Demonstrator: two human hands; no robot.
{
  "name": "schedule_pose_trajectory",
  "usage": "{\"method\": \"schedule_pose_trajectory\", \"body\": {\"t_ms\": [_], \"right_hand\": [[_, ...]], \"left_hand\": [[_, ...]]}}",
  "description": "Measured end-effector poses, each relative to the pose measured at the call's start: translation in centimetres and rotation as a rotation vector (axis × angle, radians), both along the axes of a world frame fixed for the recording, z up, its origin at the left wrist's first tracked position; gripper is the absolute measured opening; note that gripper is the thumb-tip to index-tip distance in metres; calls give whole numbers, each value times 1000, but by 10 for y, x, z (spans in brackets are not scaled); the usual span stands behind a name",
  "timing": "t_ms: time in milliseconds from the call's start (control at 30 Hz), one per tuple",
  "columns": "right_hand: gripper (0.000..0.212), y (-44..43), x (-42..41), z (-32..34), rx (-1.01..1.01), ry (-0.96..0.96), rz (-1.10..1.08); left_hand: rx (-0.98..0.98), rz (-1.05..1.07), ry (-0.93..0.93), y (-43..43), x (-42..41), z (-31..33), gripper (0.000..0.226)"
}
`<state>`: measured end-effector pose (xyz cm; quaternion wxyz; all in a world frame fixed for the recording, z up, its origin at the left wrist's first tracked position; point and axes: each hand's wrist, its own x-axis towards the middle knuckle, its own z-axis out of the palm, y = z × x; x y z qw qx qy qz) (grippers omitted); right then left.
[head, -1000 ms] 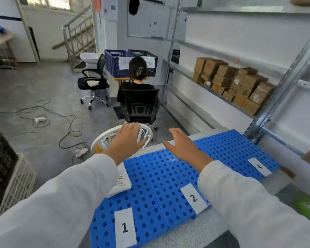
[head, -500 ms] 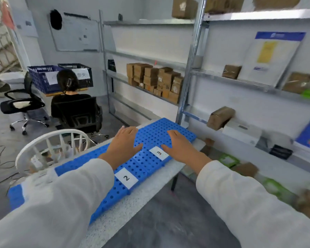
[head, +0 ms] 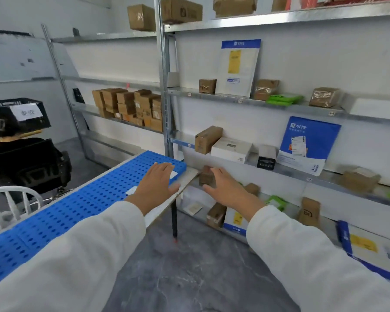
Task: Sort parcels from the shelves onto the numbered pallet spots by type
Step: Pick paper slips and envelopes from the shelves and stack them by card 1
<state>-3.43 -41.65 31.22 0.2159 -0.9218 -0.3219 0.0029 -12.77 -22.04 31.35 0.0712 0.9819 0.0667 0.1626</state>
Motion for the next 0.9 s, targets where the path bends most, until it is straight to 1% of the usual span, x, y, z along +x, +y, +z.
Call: {"method": "schedule_pose_trajectory", "body": {"t_ms": [167,333,467,667,900], "right_hand": [[71,-37,28,-13,-22,84,-59],[72,-52,73,-20,-49,103,-78],[69,-48,120,-27,-42,89,-95],[71,-28,199,-52,-121,159,-58],[67,-7,279,-67,-175,177,-38]], "left_hand": [[-7,-51,54,-32,40,-6,64],[23,-97,81,-45,93,-15,63],[26,-105,91,-47,150,-26,63],[-74,-77,140,-38,237,-65,65],[-148,-25,198,-10,298,-81,61]]}}
